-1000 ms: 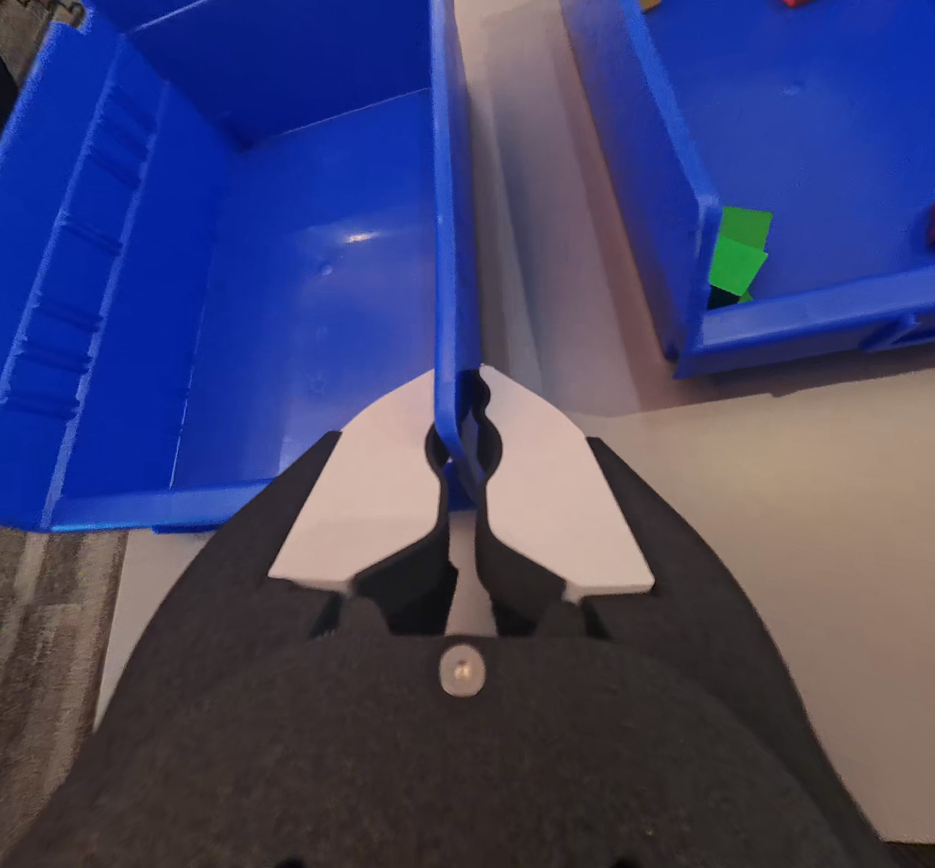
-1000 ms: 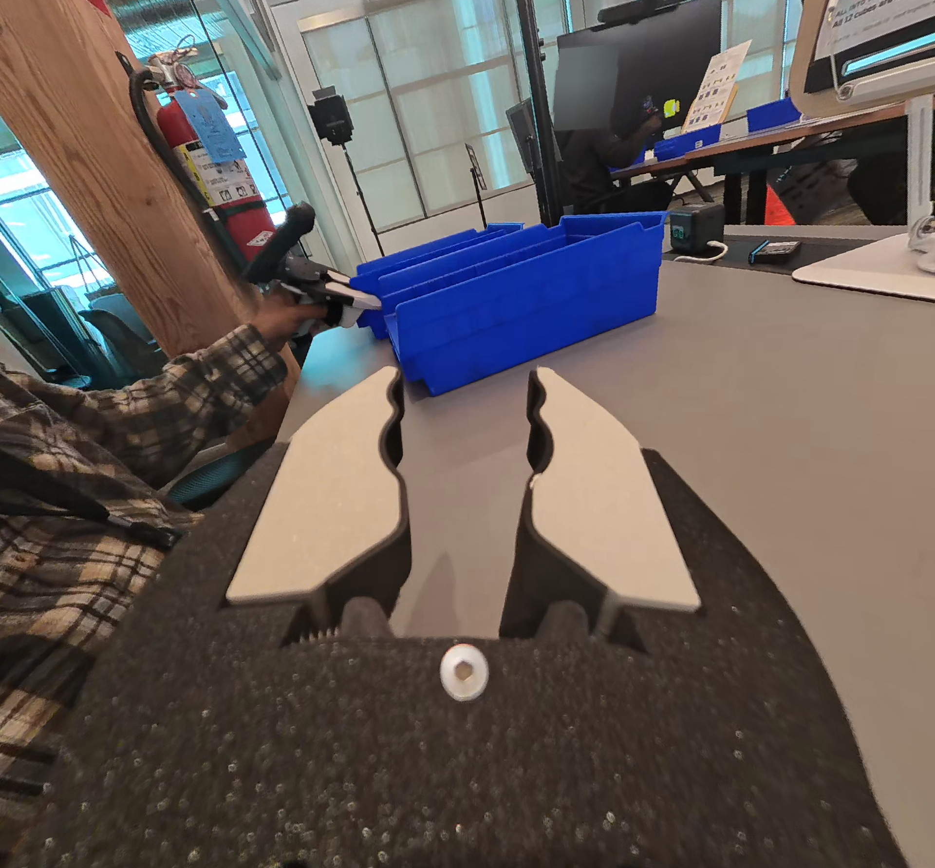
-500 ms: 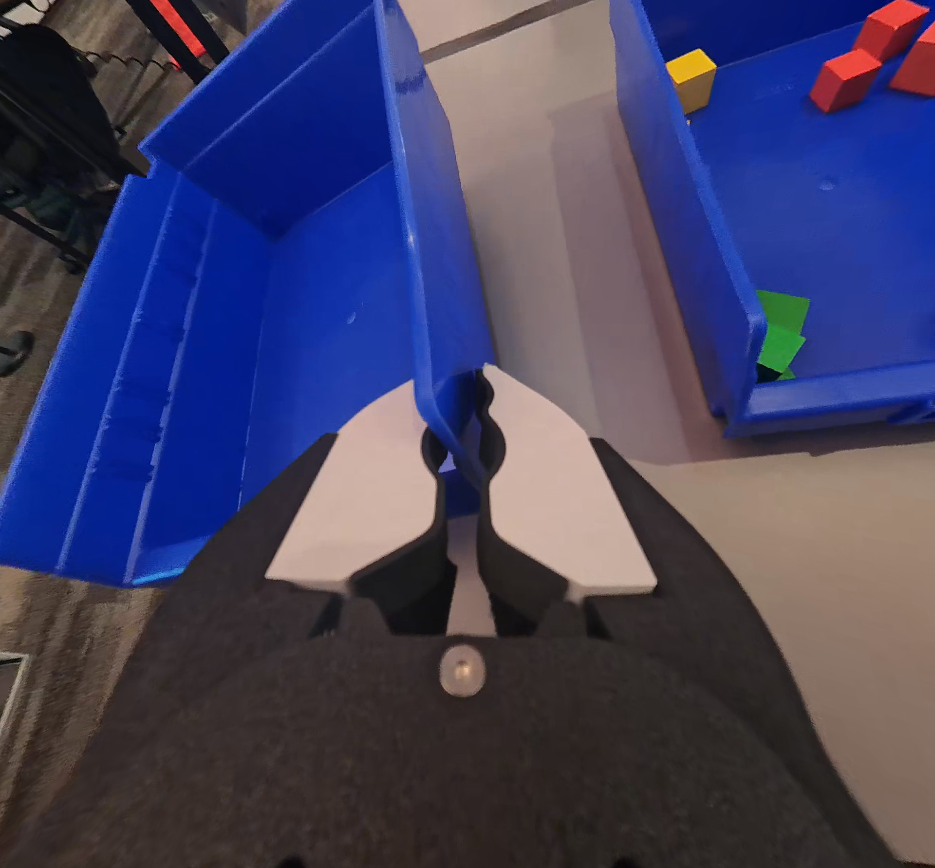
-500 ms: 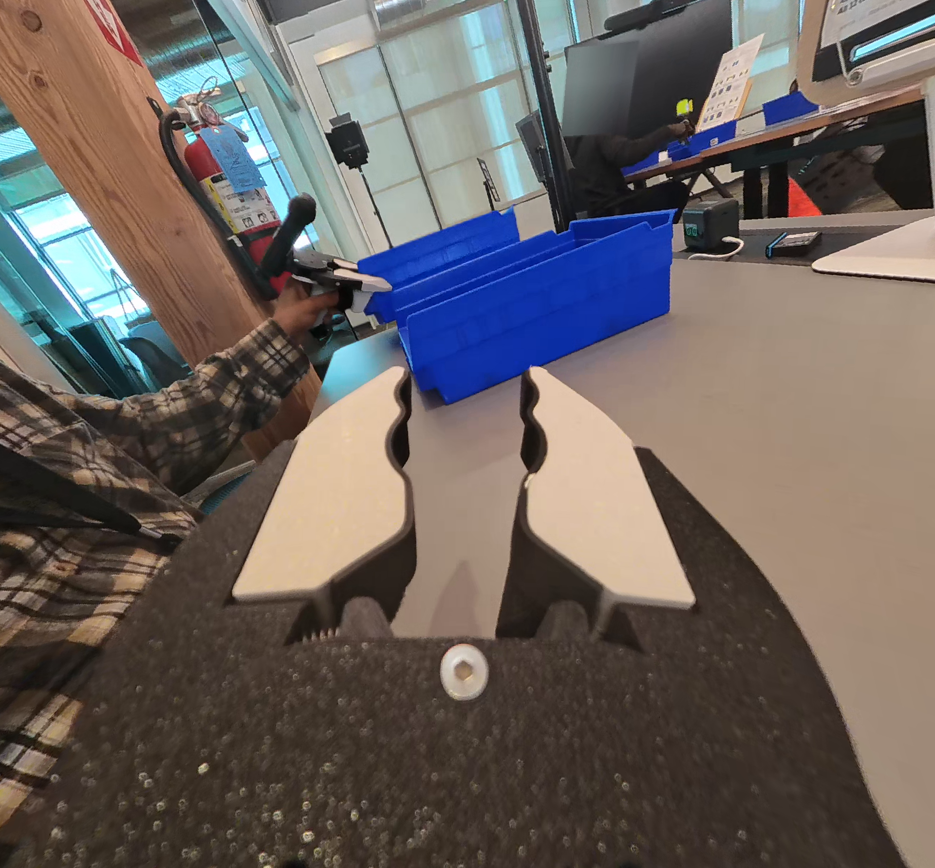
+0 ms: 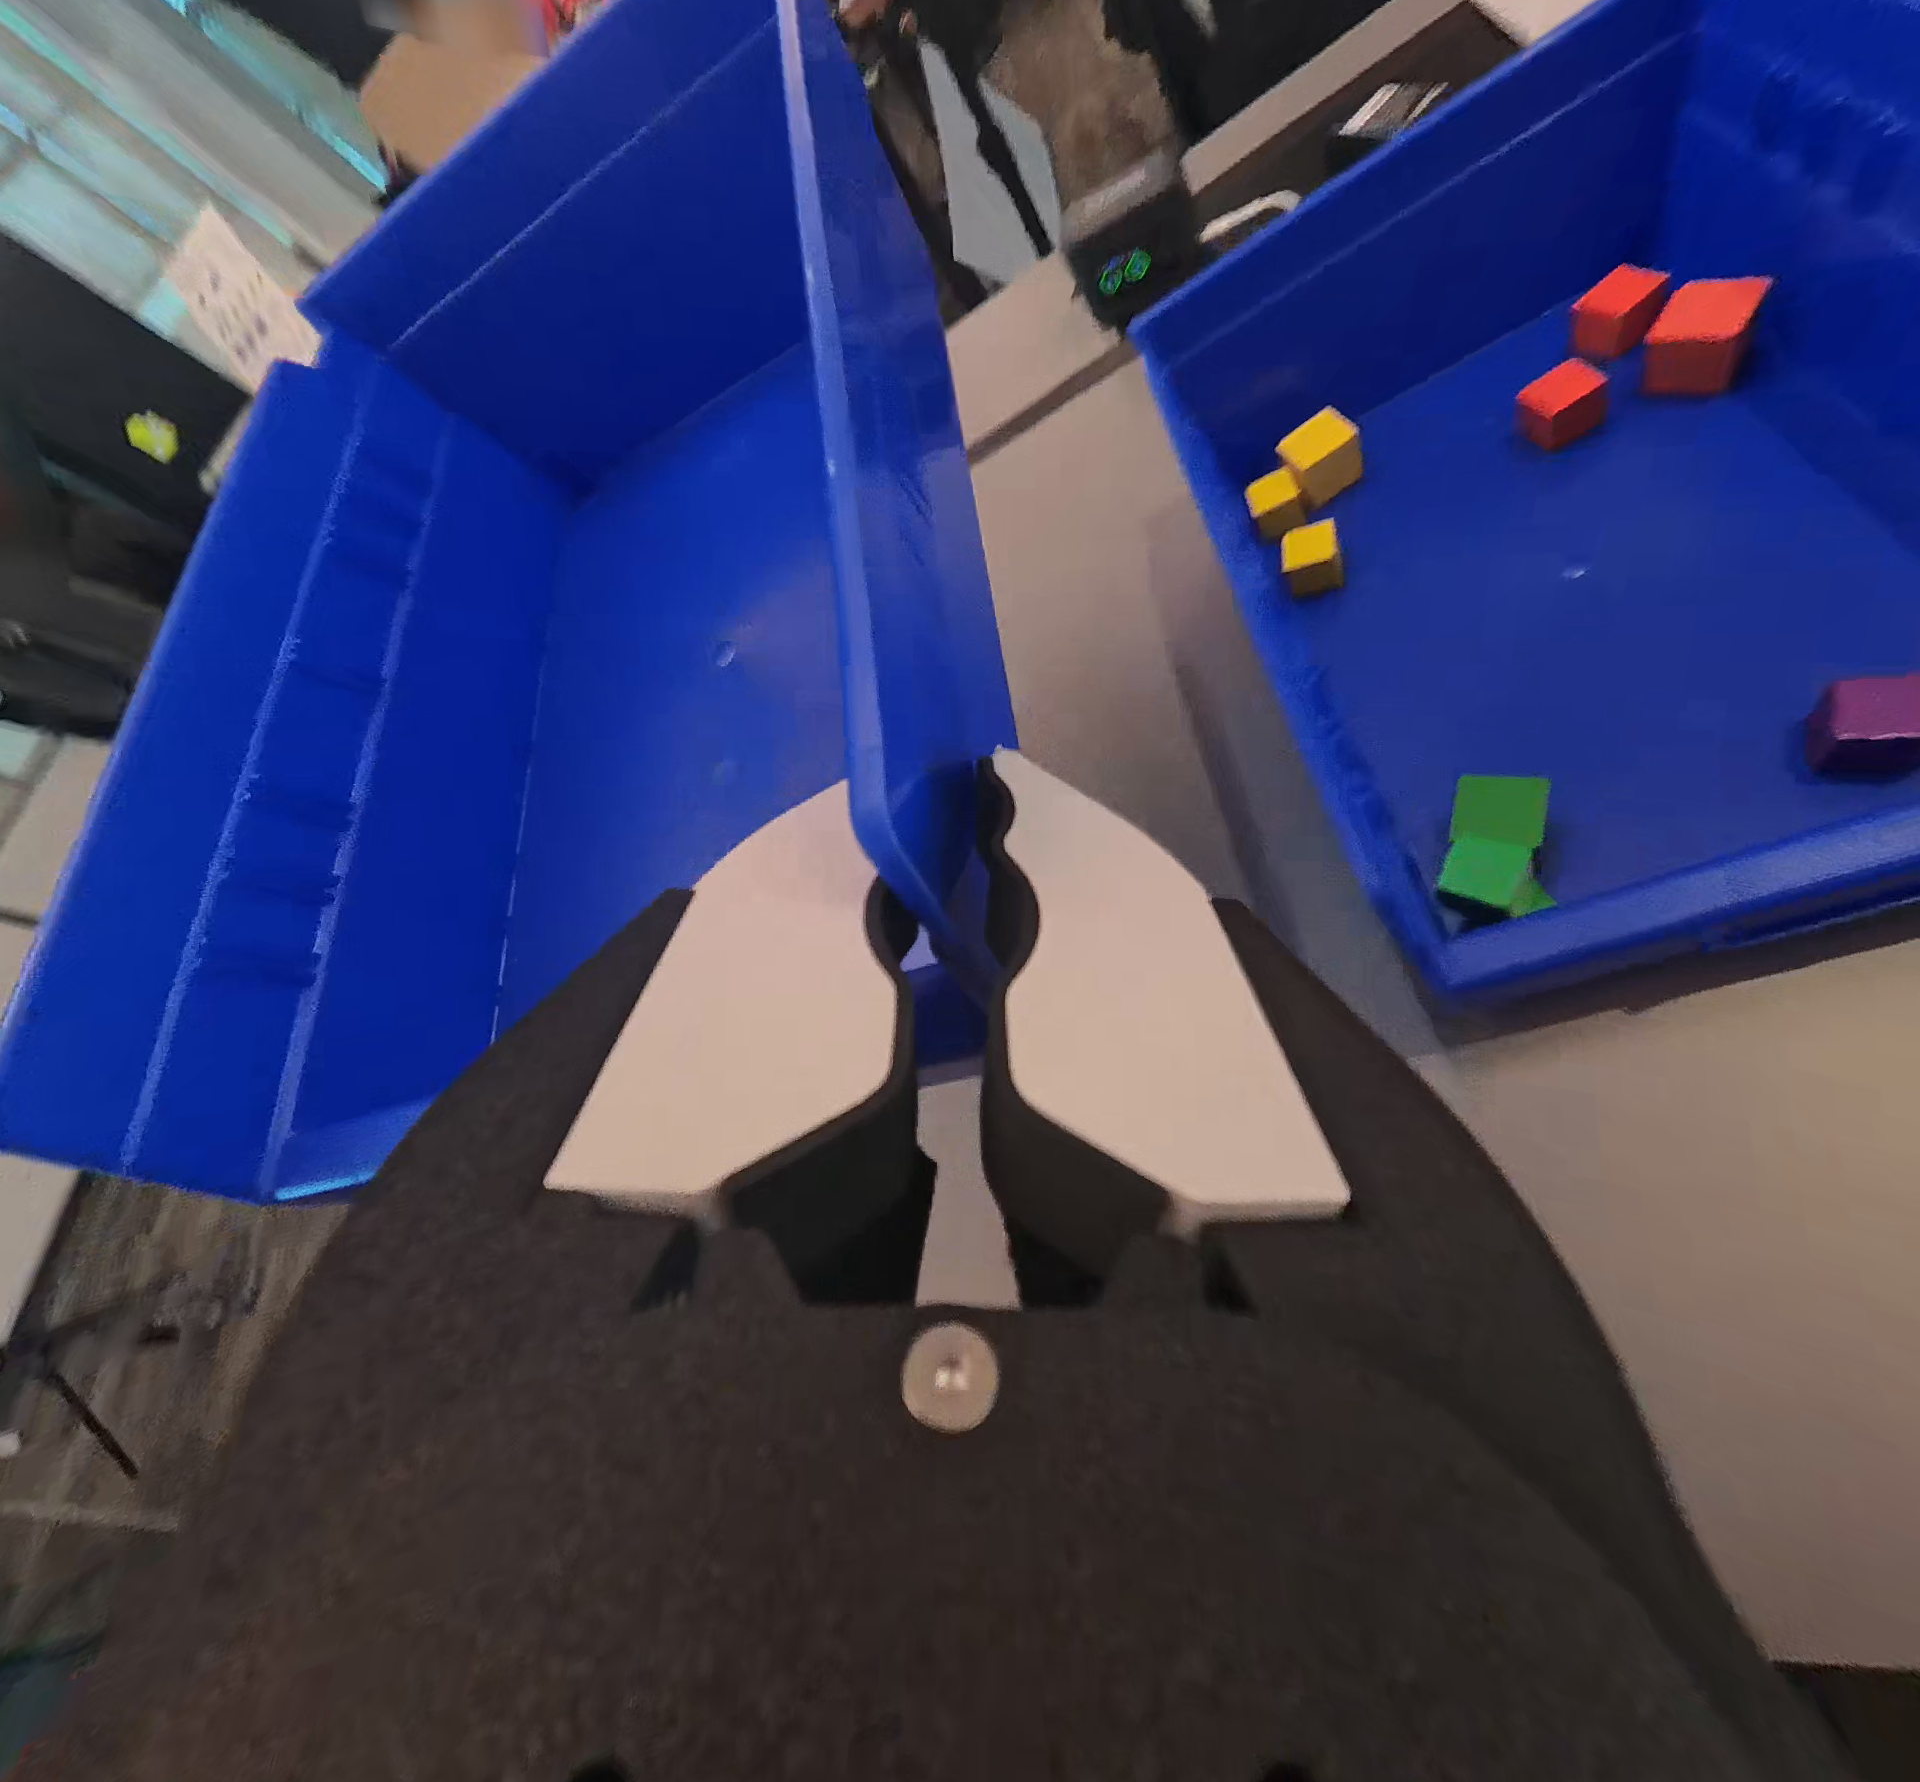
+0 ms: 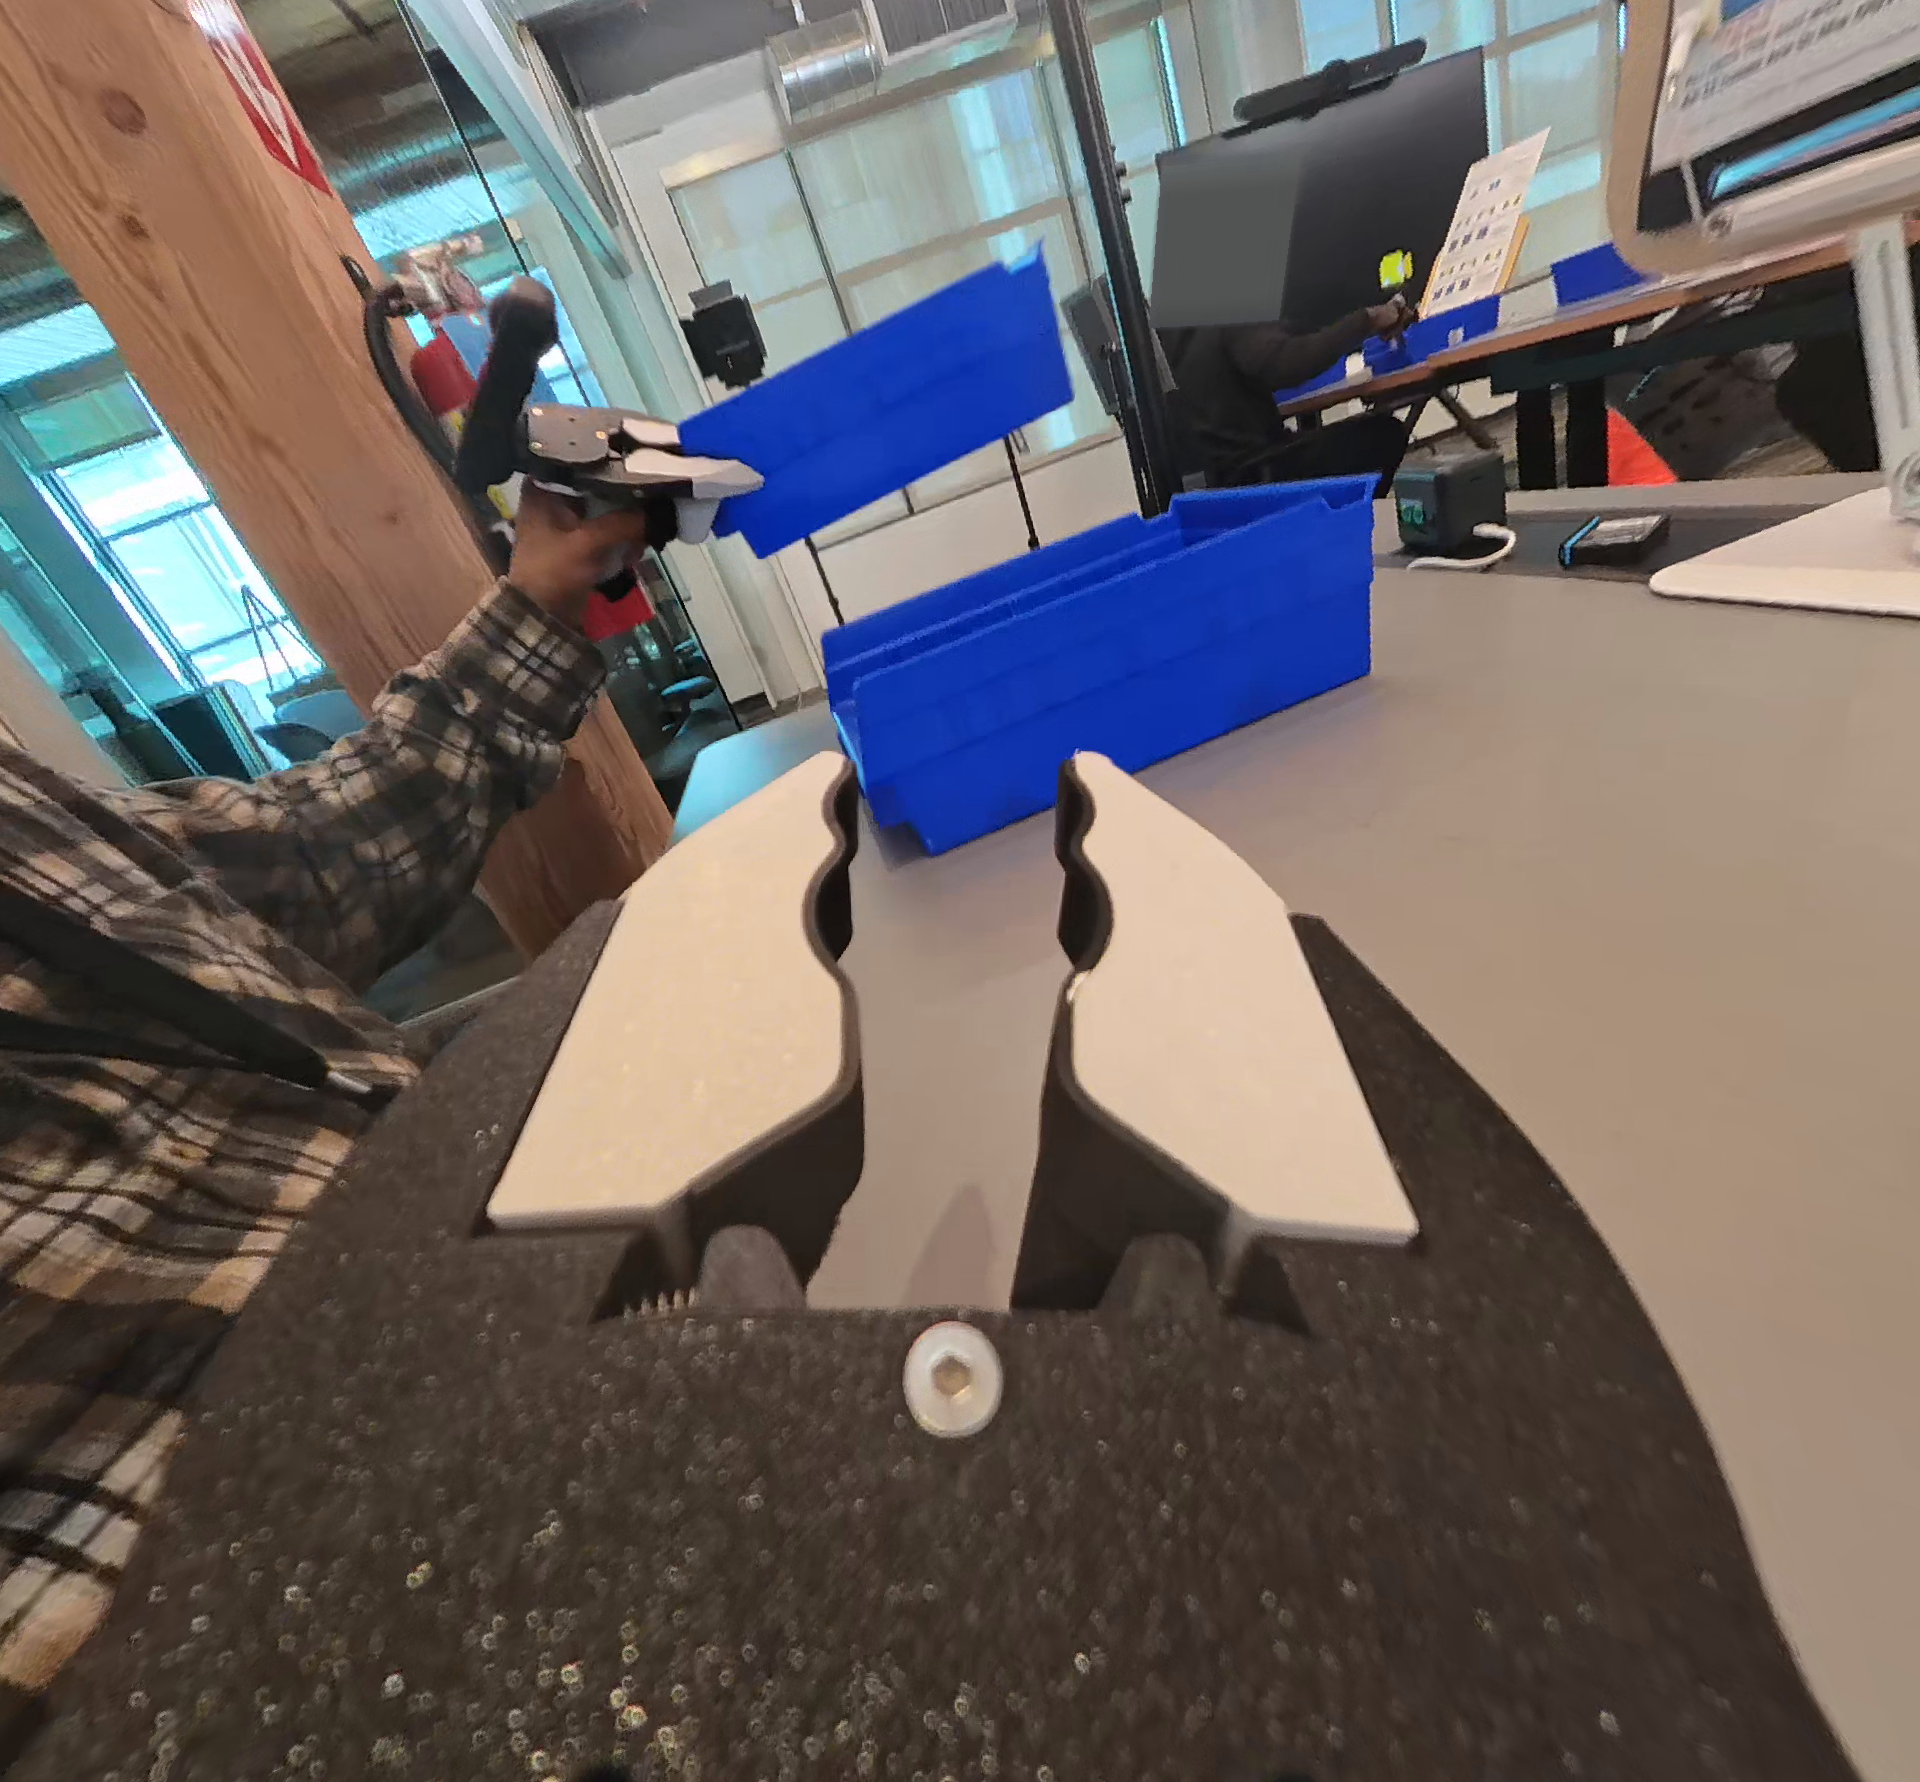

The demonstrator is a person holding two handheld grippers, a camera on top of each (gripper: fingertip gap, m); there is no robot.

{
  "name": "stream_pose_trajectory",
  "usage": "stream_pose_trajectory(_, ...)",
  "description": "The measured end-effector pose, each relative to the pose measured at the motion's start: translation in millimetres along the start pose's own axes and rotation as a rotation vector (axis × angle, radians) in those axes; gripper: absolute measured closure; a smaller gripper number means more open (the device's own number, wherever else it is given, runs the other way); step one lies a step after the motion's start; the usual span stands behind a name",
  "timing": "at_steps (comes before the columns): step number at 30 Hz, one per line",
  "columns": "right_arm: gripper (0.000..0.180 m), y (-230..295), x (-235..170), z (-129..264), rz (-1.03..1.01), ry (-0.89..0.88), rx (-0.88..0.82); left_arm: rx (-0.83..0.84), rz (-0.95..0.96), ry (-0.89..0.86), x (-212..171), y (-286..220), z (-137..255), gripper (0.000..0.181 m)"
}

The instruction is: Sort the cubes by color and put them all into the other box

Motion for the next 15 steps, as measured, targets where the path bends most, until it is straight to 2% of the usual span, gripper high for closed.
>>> stream_pose_trajectory(3, 0.142, 11, 9, 12, 0.015, 0.020, -0.009, -0.030, -0.114, -0.082, 36, -15, 19, 0.172)
stream_pose_trajectory(7, 0.139, 36, 27, 36, 0.088, 0.117, -0.061, -0.153, -0.305, -0.238, 83, -55, 42, 0.172)
stream_pose_trajectory(11, 0.133, 69, 49, 67, 0.176, 0.264, -0.161, -0.381, -0.476, -0.409, 124, -117, 56, 0.172)
stream_pose_trajectory(15, 0.130, 110, 71, 99, 0.206, 0.349, -0.235, -0.621, -0.610, -0.510, 153, -197, 50, 0.172)
Point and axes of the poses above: each gripper's, where its closed fingertips meet, z back along the fingers, x out of its top, y = z × x across the jaws, the point moved 10 cm from there along z, back along the fingers, and after that the axes turned 9 degrees about y, right-handed, at the moved point
